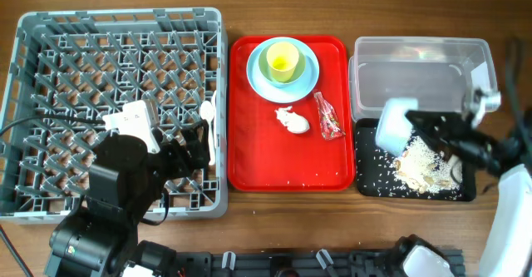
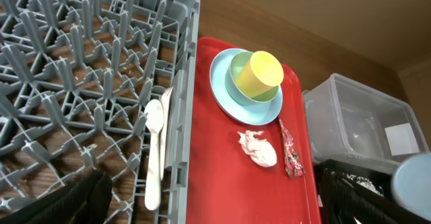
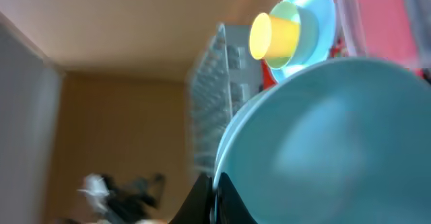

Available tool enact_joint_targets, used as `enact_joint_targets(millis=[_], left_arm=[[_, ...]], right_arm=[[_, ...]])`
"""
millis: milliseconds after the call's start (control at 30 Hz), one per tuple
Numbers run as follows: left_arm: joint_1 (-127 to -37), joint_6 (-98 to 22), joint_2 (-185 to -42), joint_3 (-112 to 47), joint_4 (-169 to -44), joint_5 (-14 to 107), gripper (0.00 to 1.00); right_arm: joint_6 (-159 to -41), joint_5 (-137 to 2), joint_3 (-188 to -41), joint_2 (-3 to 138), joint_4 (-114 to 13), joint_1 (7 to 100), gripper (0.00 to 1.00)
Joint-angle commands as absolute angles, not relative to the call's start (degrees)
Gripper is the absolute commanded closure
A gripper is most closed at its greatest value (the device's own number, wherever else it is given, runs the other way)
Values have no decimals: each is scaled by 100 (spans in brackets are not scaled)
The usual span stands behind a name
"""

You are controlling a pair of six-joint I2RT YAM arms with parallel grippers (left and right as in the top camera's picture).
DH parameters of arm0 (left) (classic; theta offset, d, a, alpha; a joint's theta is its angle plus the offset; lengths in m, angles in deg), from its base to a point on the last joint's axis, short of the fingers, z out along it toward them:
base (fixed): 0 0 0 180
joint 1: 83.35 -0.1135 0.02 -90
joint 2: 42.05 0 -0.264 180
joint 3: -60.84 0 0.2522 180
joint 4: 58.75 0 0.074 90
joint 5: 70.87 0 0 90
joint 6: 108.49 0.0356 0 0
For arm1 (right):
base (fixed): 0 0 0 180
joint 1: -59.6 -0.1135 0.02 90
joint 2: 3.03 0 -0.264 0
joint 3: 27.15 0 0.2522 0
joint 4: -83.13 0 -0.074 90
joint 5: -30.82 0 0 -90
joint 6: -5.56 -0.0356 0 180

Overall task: Sort waste into correct bins and load items into the dishwasher rack
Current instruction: 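Bring the empty blue bowl back and set it on the red tray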

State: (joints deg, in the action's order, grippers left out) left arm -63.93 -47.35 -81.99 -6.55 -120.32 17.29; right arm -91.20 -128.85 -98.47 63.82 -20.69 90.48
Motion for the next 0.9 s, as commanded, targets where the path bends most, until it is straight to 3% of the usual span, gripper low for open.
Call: enact_joint_targets(millis=[0,200,400,567,800,867], left_arm=[[-6424,-4768,-8195,-742,-12019,1650,0],[-6424,-4768,-8195,-742,-12019,1650,0],[-6426,-4768,-8195,-742,-12019,1650,0],[-6424,-4768,-8195,-742,-12019,1650,0],[-6424,-4768,-8195,-742,-12019,1650,0],[-6424,-4768,-8195,-742,-12019,1650,0]], right_arm=[[-10049,-10161,-10868,5969,-2096,7437,96],[-11590,-7119,-11063,6576,-2968,2954,96],[-11914,-6992,-11060,8301,-3857,1160,96],[-11890,-7176,-11063,9341,-4109,959,95],[-11074,-7355,-11347,9066,-4048,1210,36],[-10906,-6900,-11443,8906,-3792,1503,31]])
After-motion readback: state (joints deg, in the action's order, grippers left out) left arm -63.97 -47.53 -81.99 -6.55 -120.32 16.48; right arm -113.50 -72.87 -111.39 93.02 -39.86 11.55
